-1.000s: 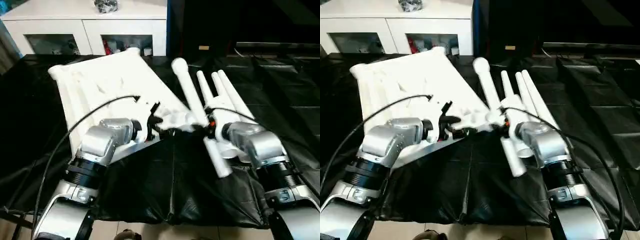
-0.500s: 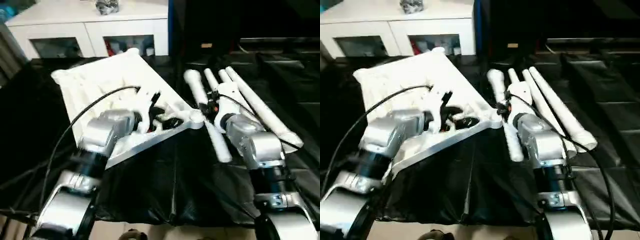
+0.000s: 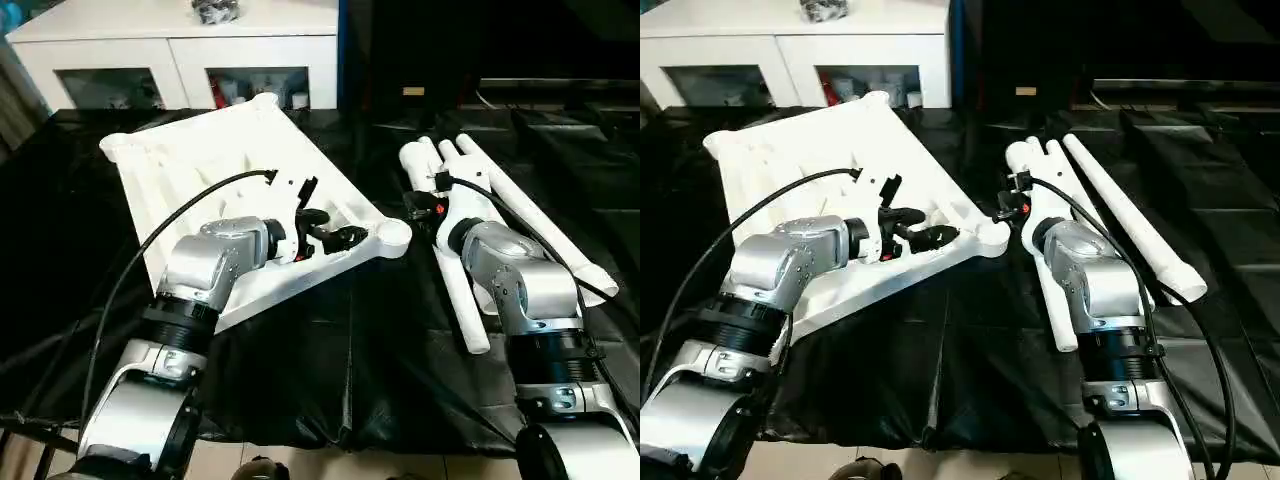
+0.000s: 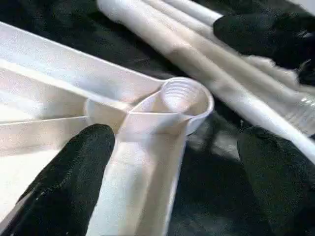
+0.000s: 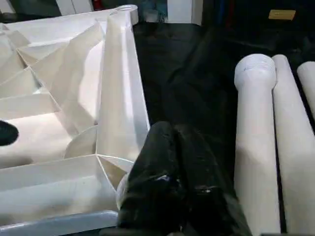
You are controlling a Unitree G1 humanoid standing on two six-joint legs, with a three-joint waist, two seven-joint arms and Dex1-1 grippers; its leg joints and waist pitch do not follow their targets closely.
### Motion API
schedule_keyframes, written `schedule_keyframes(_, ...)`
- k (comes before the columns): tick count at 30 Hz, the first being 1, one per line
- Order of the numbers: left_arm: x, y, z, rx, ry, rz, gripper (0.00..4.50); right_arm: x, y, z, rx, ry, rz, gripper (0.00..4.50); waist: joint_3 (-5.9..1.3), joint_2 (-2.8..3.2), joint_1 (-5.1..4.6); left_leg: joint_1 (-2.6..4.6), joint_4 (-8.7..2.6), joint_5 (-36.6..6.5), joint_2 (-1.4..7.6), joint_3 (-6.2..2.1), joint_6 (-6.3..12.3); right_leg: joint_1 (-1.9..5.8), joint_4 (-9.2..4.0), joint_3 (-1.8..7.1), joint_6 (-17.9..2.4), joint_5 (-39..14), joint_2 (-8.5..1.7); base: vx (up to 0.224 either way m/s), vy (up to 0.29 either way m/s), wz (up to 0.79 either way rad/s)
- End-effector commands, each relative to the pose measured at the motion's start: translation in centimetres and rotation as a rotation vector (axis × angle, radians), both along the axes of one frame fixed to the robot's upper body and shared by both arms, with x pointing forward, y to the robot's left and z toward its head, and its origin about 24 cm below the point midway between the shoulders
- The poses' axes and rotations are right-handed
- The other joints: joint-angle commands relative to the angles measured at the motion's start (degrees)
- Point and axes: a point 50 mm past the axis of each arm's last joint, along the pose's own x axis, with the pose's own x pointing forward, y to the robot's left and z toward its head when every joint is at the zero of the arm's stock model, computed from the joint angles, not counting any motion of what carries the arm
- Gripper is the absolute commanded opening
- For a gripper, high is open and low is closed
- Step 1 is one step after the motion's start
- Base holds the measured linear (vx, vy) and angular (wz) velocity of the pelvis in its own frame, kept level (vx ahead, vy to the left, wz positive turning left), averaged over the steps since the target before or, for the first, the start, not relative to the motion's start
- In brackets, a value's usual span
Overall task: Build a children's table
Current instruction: Insert table leg to table base
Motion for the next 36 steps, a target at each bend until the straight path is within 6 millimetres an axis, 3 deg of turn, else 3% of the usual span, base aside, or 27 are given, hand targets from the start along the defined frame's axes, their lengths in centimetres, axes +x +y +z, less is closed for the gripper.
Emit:
schedule_keyframes(1,0.0,0.2,0.5,0.041,-0.061,-0.005,4.5,0.3,-0.1,0.6,0.011,-0.008,0.005,0.47,-4.84,-1.4,0.22,1.16,-3.08,-4.3,2.13,-1.24,2.45,3.12,-4.07,2.37,-11.2,-4.9,-4.36,0.0,0.0,0.0)
schedule_keyframes(2,0.0,0.4,0.6,0.062,-0.104,-0.022,4.5,0.4,-0.4,0.6,-0.008,-0.013,-0.01,0.86,-4.79,-1.38,0.21,1.16,-3.12,-4.1,2.11,-1.21,2.24,3.05,-4.03,2.32,-11.1,-5.0,-4.25,0.0,0.0,0.0)
schedule_keyframes(9,-0.7,1.3,0.8,0.136,-0.213,-0.117,4.5,0.3,-1.3,0.0,-0.082,0.049,-0.033,1.36,-4.86,-1.26,0.21,1.21,-3.06,-3.9,2.1,-1.15,1.66,3.02,-3.76,2.34,-11.2,-4.0,-4.22,0.0,0.0,0.0)
schedule_keyframes(12,-2.0,1.5,0.2,0.181,-0.228,-0.231,4.5,-0.3,-1.9,-1.4,-0.11,0.131,-0.049,1.47,-4.82,-1.02,0.26,1.19,-3.19,-4.2,2.36,-1.29,1.38,2.97,-3.76,2.37,-11.4,-4.5,-4.41,0.0,0.0,0.0)
schedule_keyframes(14,-2.6,1.5,-0.1,0.175,-0.217,-0.272,4.5,-0.5,-2.1,-2.2,-0.128,0.168,-0.06,1.82,-4.76,-1.17,0.09,1.23,-3.2,-4.9,2.2,-1.12,0.73,2.96,-3.82,2.39,-11.4,-5.2,-4.27,0.0,0.0,0.0)
schedule_keyframes(21,-3.5,1.5,-0.3,0.169,-0.203,-0.331,4.5,-0.7,-2.4,-3.6,-0.142,0.222,-0.075,2.3,-4.72,-1.2,0.15,1.3,-3.19,-5.4,2.24,-1.09,0.28,2.83,-3.79,2.45,-11.5,-6.3,-4.33,0.0,0.0,0.0)
schedule_keyframes(36,-4.1,1.6,-0.4,0.189,-0.193,-0.356,4.5,-0.6,-2.8,-3.8,-0.215,0.233,-0.115,3.52,-4.78,-1.01,0.08,1.28,-3.09,-5.0,2.11,-1.09,0.06,2.87,-3.64,2.38,-11.5,-5.2,-4.11,0.0,0.0,0.0)
